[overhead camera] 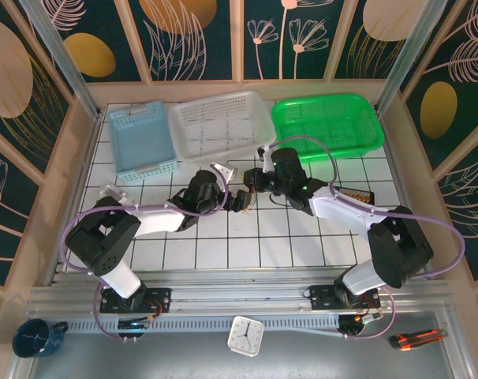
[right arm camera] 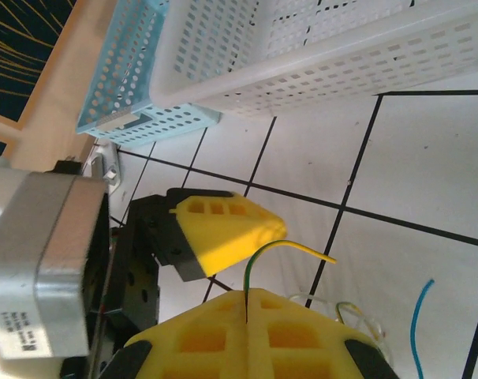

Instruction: Untangle the cables

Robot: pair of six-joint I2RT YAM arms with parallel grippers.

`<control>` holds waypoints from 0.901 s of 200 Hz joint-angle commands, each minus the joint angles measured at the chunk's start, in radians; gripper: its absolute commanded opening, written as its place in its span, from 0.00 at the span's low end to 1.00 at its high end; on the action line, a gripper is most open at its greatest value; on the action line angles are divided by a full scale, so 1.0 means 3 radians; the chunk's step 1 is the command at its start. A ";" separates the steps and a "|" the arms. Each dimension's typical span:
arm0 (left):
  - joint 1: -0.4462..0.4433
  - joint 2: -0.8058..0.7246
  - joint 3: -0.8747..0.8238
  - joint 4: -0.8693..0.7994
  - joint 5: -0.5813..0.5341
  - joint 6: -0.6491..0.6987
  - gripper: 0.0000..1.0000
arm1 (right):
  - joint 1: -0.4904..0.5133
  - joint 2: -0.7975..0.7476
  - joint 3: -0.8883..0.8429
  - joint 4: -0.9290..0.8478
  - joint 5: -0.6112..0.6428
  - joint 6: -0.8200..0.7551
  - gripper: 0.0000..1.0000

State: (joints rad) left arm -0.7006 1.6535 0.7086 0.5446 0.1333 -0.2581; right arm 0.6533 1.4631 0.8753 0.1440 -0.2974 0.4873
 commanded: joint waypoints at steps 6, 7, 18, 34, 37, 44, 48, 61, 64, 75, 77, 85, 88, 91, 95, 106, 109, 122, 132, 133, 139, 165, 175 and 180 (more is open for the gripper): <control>-0.0017 0.0159 0.0068 0.0180 0.0049 0.0024 0.93 | 0.0046 -0.0027 0.0012 0.0137 -0.0049 0.0102 0.00; -0.0014 0.0164 0.0065 0.0185 0.0050 0.0023 0.92 | 0.0049 -0.0029 0.0009 0.0138 -0.0053 0.0105 0.00; -0.0015 0.0179 0.0044 0.0241 0.0057 0.0002 0.89 | 0.0052 -0.0059 0.0021 0.0166 -0.0089 0.0149 0.00; -0.0014 0.0300 0.0036 0.0270 0.0067 -0.0005 0.79 | 0.0049 -0.0125 0.0045 0.0228 -0.0142 0.0221 0.00; -0.0015 0.0308 0.0036 0.0268 0.0070 -0.0006 0.76 | 0.0051 -0.0134 0.0051 0.0233 -0.0154 0.0234 0.00; -0.0014 0.0330 0.0035 0.0266 0.0067 -0.0013 0.72 | 0.0052 -0.0159 0.0069 0.0250 -0.0177 0.0263 0.00; -0.0017 0.0341 0.0033 0.0263 0.0067 -0.0014 0.70 | 0.0052 -0.0178 0.0086 0.0258 -0.0192 0.0279 0.00; -0.0014 0.0368 0.0021 0.0251 0.0064 -0.0021 0.63 | 0.0052 -0.0237 0.0135 0.0284 -0.0236 0.0323 0.00; -0.0016 0.0376 0.0020 0.0247 0.0062 -0.0023 0.62 | 0.0052 -0.0252 0.0147 0.0291 -0.0243 0.0334 0.00; -0.0012 0.0393 0.0002 0.0246 0.0072 -0.0024 0.57 | 0.0051 -0.0310 0.0196 0.0305 -0.0259 0.0369 0.00; -0.0016 0.0394 -0.0003 0.0245 0.0075 -0.0024 0.56 | 0.0049 -0.0321 0.0204 0.0303 -0.0257 0.0375 0.00; -0.0015 0.0394 -0.0022 0.0250 0.0085 -0.0033 0.54 | 0.0044 -0.0362 0.0234 0.0309 -0.0256 0.0388 0.00; -0.0014 0.0401 -0.0030 0.0251 0.0086 -0.0037 0.53 | 0.0048 -0.0381 0.0248 0.0310 -0.0253 0.0398 0.00; -0.0016 0.0406 -0.0037 0.0254 0.0088 -0.0039 0.53 | 0.0042 -0.0398 0.0260 0.0315 -0.0251 0.0408 0.00; -0.0014 0.0404 -0.0049 0.0259 0.0090 -0.0044 0.52 | 0.0039 -0.0422 0.0268 0.0321 -0.0244 0.0418 0.00; -0.0015 0.0396 -0.0087 0.0283 0.0093 -0.0062 0.52 | 0.0023 -0.0478 0.0298 0.0337 -0.0222 0.0449 0.00; -0.0016 0.0392 -0.0100 0.0288 0.0093 -0.0062 0.51 | 0.0018 -0.0499 0.0307 0.0341 -0.0214 0.0462 0.00; -0.0017 0.0384 -0.0153 0.0312 0.0088 -0.0079 0.51 | -0.0020 -0.0571 0.0330 0.0381 -0.0193 0.0507 0.00; -0.0016 0.0368 -0.0187 0.0336 0.0088 -0.0093 0.51 | -0.0063 -0.0636 0.0335 0.0400 -0.0151 0.0552 0.00; -0.0016 0.0363 -0.0193 0.0339 0.0087 -0.0092 0.52 | -0.0063 -0.0636 0.0335 0.0400 -0.0151 0.0552 0.00; -0.0015 0.0355 -0.0209 0.0349 0.0083 -0.0102 0.52 | -0.0087 -0.0670 0.0335 0.0418 -0.0131 0.0570 0.00; -0.0016 0.0307 -0.0273 0.0368 0.0077 -0.0119 0.53 | -0.0212 -0.0831 0.0274 0.0486 -0.0017 0.0624 0.00; -0.0017 0.0292 -0.0290 0.0368 0.0077 -0.0126 0.53 | -0.0265 -0.0892 0.0244 0.0506 0.0004 0.0637 0.00; -0.0017 0.0279 -0.0295 0.0372 0.0078 -0.0126 0.54 | -0.0296 -0.0914 0.0230 0.0505 0.0004 0.0641 0.00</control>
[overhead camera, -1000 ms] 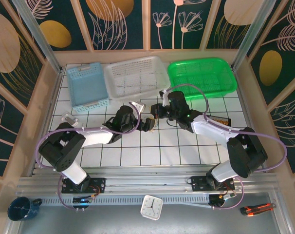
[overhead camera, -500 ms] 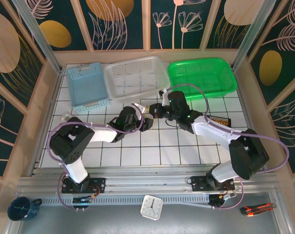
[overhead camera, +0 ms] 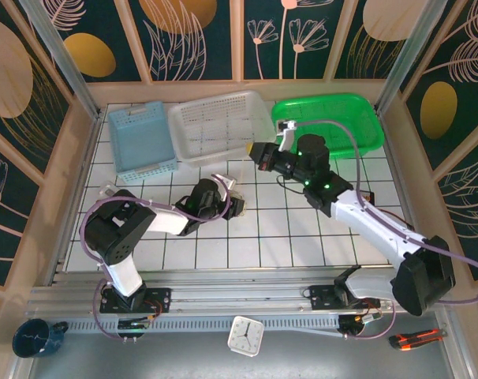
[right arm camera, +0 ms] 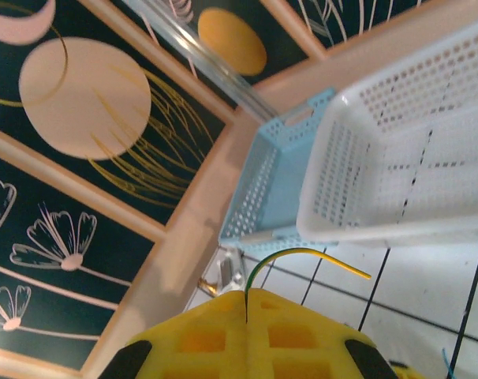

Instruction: Untangle the cables

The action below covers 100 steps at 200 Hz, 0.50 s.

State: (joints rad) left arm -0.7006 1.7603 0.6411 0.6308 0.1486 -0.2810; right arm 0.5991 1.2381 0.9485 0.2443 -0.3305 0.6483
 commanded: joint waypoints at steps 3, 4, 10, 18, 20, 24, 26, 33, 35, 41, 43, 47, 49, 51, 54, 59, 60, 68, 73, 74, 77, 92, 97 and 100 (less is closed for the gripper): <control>-0.0017 -0.0080 -0.0074 0.0086 0.0026 -0.0050 0.54 | -0.0135 -0.0174 -0.0021 0.0172 0.0115 0.0107 0.00; -0.0017 -0.0083 -0.0075 0.0086 0.0026 -0.0050 0.54 | -0.0140 -0.0179 -0.0024 0.0172 0.0115 0.0108 0.00; -0.0017 -0.0098 -0.0073 0.0086 0.0026 -0.0054 0.55 | -0.0152 -0.0195 -0.0044 0.0172 0.0111 0.0114 0.00; -0.0017 -0.0109 -0.0074 0.0081 0.0032 -0.0060 0.56 | -0.0151 -0.0215 -0.0063 0.0173 0.0084 0.0128 0.00; -0.0014 -0.0114 -0.0072 0.0078 0.0032 -0.0060 0.56 | -0.0202 -0.0217 -0.0067 0.0172 0.0074 0.0131 0.00; -0.0014 -0.0124 -0.0067 0.0073 0.0041 -0.0062 0.57 | -0.0263 -0.0223 -0.0080 0.0172 0.0061 0.0134 0.00; -0.0016 -0.0128 -0.0070 0.0070 0.0044 -0.0062 0.57 | -0.0278 -0.0229 -0.0089 0.0172 0.0055 0.0135 0.00; -0.0016 -0.0135 -0.0066 0.0071 0.0055 -0.0066 0.58 | -0.0315 -0.0248 -0.0105 0.0167 0.0054 0.0135 0.00; -0.0017 -0.0136 -0.0066 0.0071 0.0057 -0.0066 0.58 | -0.0319 -0.0254 -0.0109 0.0163 0.0054 0.0132 0.00; -0.0014 -0.0135 -0.0066 0.0067 0.0061 -0.0074 0.59 | -0.0349 -0.0273 -0.0127 0.0162 0.0054 0.0135 0.00; -0.0016 -0.0136 -0.0062 0.0068 0.0062 -0.0078 0.59 | -0.0364 -0.0277 -0.0131 0.0162 0.0050 0.0131 0.00; -0.0016 -0.0211 -0.0066 0.0066 0.0066 -0.0083 0.60 | -0.0389 -0.0288 -0.0136 0.0160 0.0049 0.0126 0.00; -0.0017 -0.0231 -0.0066 0.0066 0.0067 -0.0087 0.61 | -0.0401 -0.0288 -0.0139 0.0153 0.0049 0.0124 0.00; -0.0017 -0.0243 -0.0066 0.0065 0.0067 -0.0088 0.61 | -0.0410 -0.0290 -0.0143 0.0148 0.0049 0.0120 0.00; -0.0016 -0.0256 -0.0066 0.0065 0.0071 -0.0095 0.62 | -0.0423 -0.0303 -0.0145 0.0151 0.0048 0.0115 0.00; -0.0017 -0.0279 -0.0063 0.0061 0.0076 -0.0103 0.62 | -0.0445 -0.0308 -0.0150 0.0133 0.0053 0.0102 0.00; -0.0017 -0.0284 -0.0062 0.0061 0.0077 -0.0102 0.63 | -0.0451 -0.0310 -0.0150 0.0127 0.0054 0.0100 0.00; -0.0014 -0.0325 -0.0061 0.0061 0.0082 -0.0110 0.64 | -0.0485 -0.0330 -0.0158 0.0102 0.0060 0.0079 0.00; -0.0017 -0.0349 -0.0062 0.0056 0.0087 -0.0125 0.65 | -0.0510 -0.0334 -0.0157 0.0079 0.0064 0.0066 0.00; -0.0017 -0.0355 -0.0062 0.0055 0.0088 -0.0123 0.66 | -0.0514 -0.0336 -0.0156 0.0077 0.0064 0.0059 0.00; -0.0016 -0.0375 -0.0058 0.0055 0.0091 -0.0132 0.66 | -0.0523 -0.0342 -0.0154 0.0067 0.0064 0.0050 0.00; -0.0017 -0.0465 -0.0061 0.0050 0.0103 -0.0155 0.71 | -0.0582 -0.0361 -0.0145 0.0007 0.0088 0.0003 0.00; -0.0017 -0.0497 -0.0055 0.0050 0.0110 -0.0167 0.72 | -0.0599 -0.0367 -0.0141 -0.0012 0.0101 -0.0010 0.00; -0.0017 -0.0516 -0.0056 0.0048 0.0108 -0.0168 0.73 | -0.0608 -0.0369 -0.0143 -0.0020 0.0111 -0.0017 0.00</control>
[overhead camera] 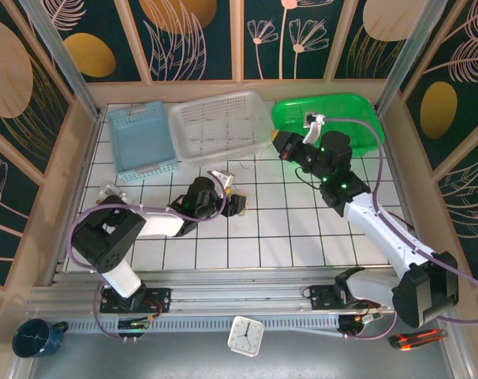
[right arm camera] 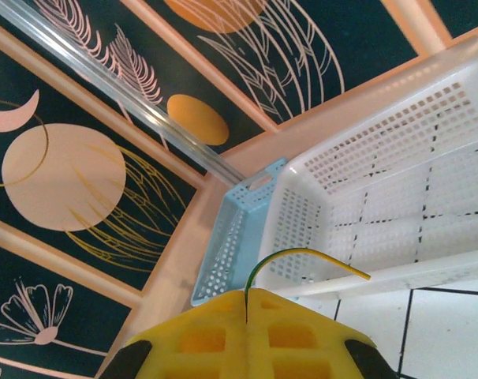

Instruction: Untangle the cables

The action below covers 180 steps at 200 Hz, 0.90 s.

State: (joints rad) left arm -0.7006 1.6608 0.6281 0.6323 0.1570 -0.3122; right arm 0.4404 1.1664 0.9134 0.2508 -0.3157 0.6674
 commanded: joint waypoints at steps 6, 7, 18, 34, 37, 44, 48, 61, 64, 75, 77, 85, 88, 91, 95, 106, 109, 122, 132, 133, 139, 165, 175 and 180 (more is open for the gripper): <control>-0.0017 -0.0224 -0.0007 0.0036 0.0081 -0.0069 0.76 | -0.0102 -0.0139 -0.0024 -0.0056 0.0078 -0.0095 0.00; -0.0017 -0.0229 -0.0007 0.0035 0.0081 -0.0069 0.76 | -0.0105 -0.0137 -0.0026 -0.0058 0.0079 -0.0099 0.00; -0.0017 -0.0304 -0.0002 0.0025 0.0080 -0.0078 0.79 | -0.0155 -0.0142 -0.0022 -0.0073 0.0093 -0.0122 0.00; -0.0017 -0.0416 0.0008 0.0010 0.0078 -0.0094 0.85 | -0.0230 -0.0140 -0.0005 -0.0088 0.0130 -0.0148 0.00; -0.0013 -0.0436 0.0010 0.0005 0.0075 -0.0098 0.86 | -0.0247 -0.0133 0.0002 -0.0093 0.0139 -0.0153 0.00; -0.0015 -0.0481 0.0017 -0.0005 0.0070 -0.0104 0.88 | -0.0294 -0.0119 0.0016 -0.0100 0.0160 -0.0161 0.00; -0.0016 -0.0507 0.0022 -0.0011 0.0066 -0.0106 0.90 | -0.0323 -0.0108 0.0027 -0.0105 0.0171 -0.0165 0.00; -0.0015 -0.0583 0.0038 -0.0024 0.0039 -0.0129 0.93 | -0.0428 -0.0059 0.0074 -0.0114 0.0217 -0.0178 0.00; -0.0017 -0.0600 0.0042 -0.0030 0.0027 -0.0138 0.94 | -0.0457 -0.0045 0.0086 -0.0116 0.0220 -0.0177 0.00; -0.0017 -0.0657 0.0068 -0.0059 -0.0020 -0.0171 0.98 | -0.0571 0.0018 0.0125 -0.0101 0.0230 -0.0174 0.00; -0.0017 -0.0668 0.0074 -0.0068 -0.0032 -0.0177 0.99 | -0.0589 0.0033 0.0134 -0.0097 0.0241 -0.0174 0.00; -0.0017 -0.0694 0.0100 -0.0106 -0.0075 -0.0204 0.99 | -0.0675 0.0098 0.0177 -0.0104 0.0281 -0.0172 0.00; -0.0017 -0.0705 0.0115 -0.0127 -0.0097 -0.0217 0.99 | -0.0704 0.0125 0.0198 -0.0105 0.0289 -0.0169 0.00; -0.0015 -0.0713 0.0133 -0.0147 -0.0118 -0.0228 0.99 | -0.0737 0.0153 0.0212 -0.0102 0.0299 -0.0169 0.00; -0.0015 -0.0721 0.0154 -0.0178 -0.0139 -0.0243 0.99 | -0.0774 0.0192 0.0233 -0.0096 0.0309 -0.0169 0.00; -0.0017 -0.0741 0.0204 -0.0250 -0.0209 -0.0284 0.99 | -0.0882 0.0315 0.0289 -0.0081 0.0352 -0.0164 0.00; -0.0016 -0.0746 0.0218 -0.0261 -0.0224 -0.0300 0.99 | -0.0912 0.0350 0.0304 -0.0076 0.0364 -0.0169 0.00; -0.0016 -0.0763 0.0270 -0.0327 -0.0287 -0.0360 0.99 | -0.1021 0.0518 0.0388 -0.0065 0.0441 -0.0179 0.00; -0.0014 -0.0780 0.0298 -0.0358 -0.0325 -0.0411 0.99 | -0.1114 0.0660 0.0450 -0.0052 0.0463 -0.0153 0.00; -0.0013 -0.0783 0.0301 -0.0363 -0.0327 -0.0417 0.99 | -0.1122 0.0680 0.0454 -0.0051 0.0464 -0.0146 0.00; -0.0017 -0.0787 0.0321 -0.0388 -0.0344 -0.0443 0.99 | -0.1172 0.0777 0.0493 -0.0035 0.0469 -0.0127 0.00; -0.0016 -0.0826 0.0371 -0.0500 -0.0408 -0.0529 0.99 | -0.1301 0.1223 0.0711 -0.0054 0.0514 -0.0069 0.00; -0.0014 -0.0839 0.0374 -0.0522 -0.0422 -0.0561 0.99 | -0.1323 0.1394 0.0798 -0.0068 0.0525 -0.0063 0.00; -0.0017 -0.0844 0.0371 -0.0529 -0.0425 -0.0573 0.99 | -0.1334 0.1474 0.0841 -0.0076 0.0534 -0.0062 0.00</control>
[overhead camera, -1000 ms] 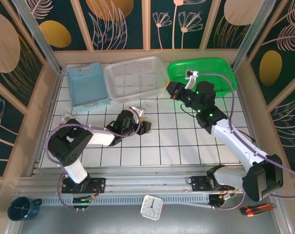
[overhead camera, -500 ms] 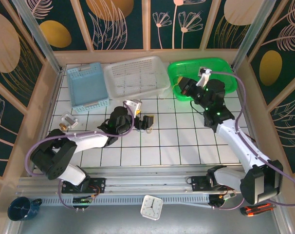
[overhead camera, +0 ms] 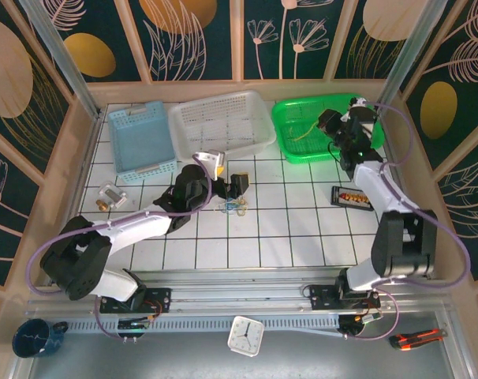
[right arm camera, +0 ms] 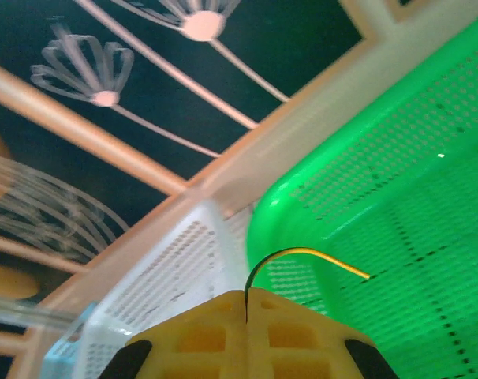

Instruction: Untangle the cables

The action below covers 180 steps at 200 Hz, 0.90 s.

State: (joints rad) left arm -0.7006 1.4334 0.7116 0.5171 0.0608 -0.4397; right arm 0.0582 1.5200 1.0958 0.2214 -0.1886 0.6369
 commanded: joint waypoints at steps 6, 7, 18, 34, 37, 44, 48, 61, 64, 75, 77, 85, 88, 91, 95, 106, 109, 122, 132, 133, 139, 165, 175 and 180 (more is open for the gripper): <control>-0.0014 -0.0093 0.0092 -0.0153 -0.0106 -0.0159 0.99 | -0.0062 0.0397 0.0284 0.0010 0.0120 0.0036 0.00; -0.0016 -0.0094 0.0092 -0.0153 -0.0108 -0.0162 0.99 | -0.0064 0.0414 0.0295 0.0009 0.0121 0.0035 0.00; -0.0016 -0.0104 0.0081 -0.0149 -0.0111 -0.0196 0.99 | -0.0071 0.0583 0.0388 -0.0026 0.0120 0.0027 0.01; -0.0017 -0.0089 0.0084 -0.0121 -0.0116 -0.0234 0.99 | -0.0089 0.0794 0.0527 -0.0051 0.0076 0.0025 0.08; -0.0017 -0.0082 0.0087 -0.0123 -0.0119 -0.0242 0.99 | -0.0087 0.0834 0.0556 -0.0057 0.0054 0.0018 0.15; -0.0014 -0.0065 0.0097 -0.0116 -0.0118 -0.0257 0.99 | -0.0094 0.0917 0.0629 -0.0085 -0.0006 -0.0008 0.31; -0.0016 -0.0051 0.0106 -0.0116 -0.0120 -0.0262 0.99 | -0.0097 0.0957 0.0677 -0.0125 -0.0027 -0.0022 0.40; -0.0016 -0.0020 0.0142 -0.0129 -0.0124 -0.0289 0.99 | -0.0102 0.0997 0.0756 -0.0211 -0.0068 -0.0073 0.54; -0.0016 -0.0011 0.0146 -0.0139 -0.0130 -0.0297 0.99 | -0.0104 0.0985 0.0748 -0.0204 -0.0078 -0.0077 0.56; -0.0016 0.0002 0.0165 -0.0159 -0.0149 -0.0314 0.99 | -0.0099 0.0889 0.0650 -0.0109 -0.0101 -0.0076 0.61; -0.0017 0.0001 0.0160 -0.0167 -0.0153 -0.0320 0.99 | -0.0097 0.0863 0.0624 -0.0089 -0.0102 -0.0070 0.61; -0.0016 -0.0001 0.0159 -0.0169 -0.0171 -0.0329 0.99 | -0.0102 0.0769 0.0530 -0.0019 -0.0107 -0.0050 0.63; -0.0012 -0.0002 0.0155 -0.0173 -0.0182 -0.0329 0.99 | -0.0105 0.0729 0.0490 0.0002 -0.0105 -0.0043 0.63; -0.0016 -0.0002 0.0154 -0.0173 -0.0189 -0.0332 0.99 | -0.0105 0.0694 0.0459 0.0011 -0.0112 -0.0038 0.63; -0.0017 0.0001 0.0150 -0.0179 -0.0201 -0.0334 0.99 | -0.0102 0.0643 0.0413 0.0031 -0.0120 -0.0033 0.63; -0.0017 0.0007 0.0149 -0.0200 -0.0258 -0.0339 0.99 | -0.0093 0.0511 0.0294 0.0091 -0.0146 -0.0008 0.63; -0.0012 0.0013 0.0147 -0.0211 -0.0270 -0.0343 0.99 | -0.0094 0.0476 0.0264 0.0099 -0.0155 -0.0002 0.63; -0.0012 0.0035 0.0149 -0.0234 -0.0321 -0.0345 0.99 | -0.0077 0.0329 0.0131 0.0146 -0.0199 0.0024 0.63; -0.0014 0.0047 0.0149 -0.0250 -0.0357 -0.0365 0.99 | -0.0051 0.0205 0.0012 0.0173 -0.0234 0.0037 0.63; -0.0013 0.0051 0.0149 -0.0248 -0.0357 -0.0368 0.99 | -0.0046 0.0195 0.0003 0.0175 -0.0240 0.0039 0.63; -0.0017 0.0054 0.0147 -0.0259 -0.0375 -0.0378 0.99 | -0.0017 0.0127 -0.0061 0.0187 -0.0270 0.0037 0.63; -0.0016 0.0051 0.0096 -0.0248 -0.0456 -0.0410 0.99 | 0.0202 -0.0138 -0.0294 0.0180 -0.0332 -0.0027 0.63; -0.0016 0.0035 0.0070 -0.0247 -0.0478 -0.0414 0.99 | 0.0337 -0.0228 -0.0366 0.0124 -0.0297 -0.0085 0.63; -0.0014 0.0024 0.0050 -0.0245 -0.0492 -0.0414 0.99 | 0.0412 -0.0266 -0.0397 0.0089 -0.0274 -0.0128 0.63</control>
State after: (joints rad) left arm -0.7006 1.4422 0.7334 0.4473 -0.0471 -0.5442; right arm 0.0952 1.5040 1.0283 0.2436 -0.2562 0.6346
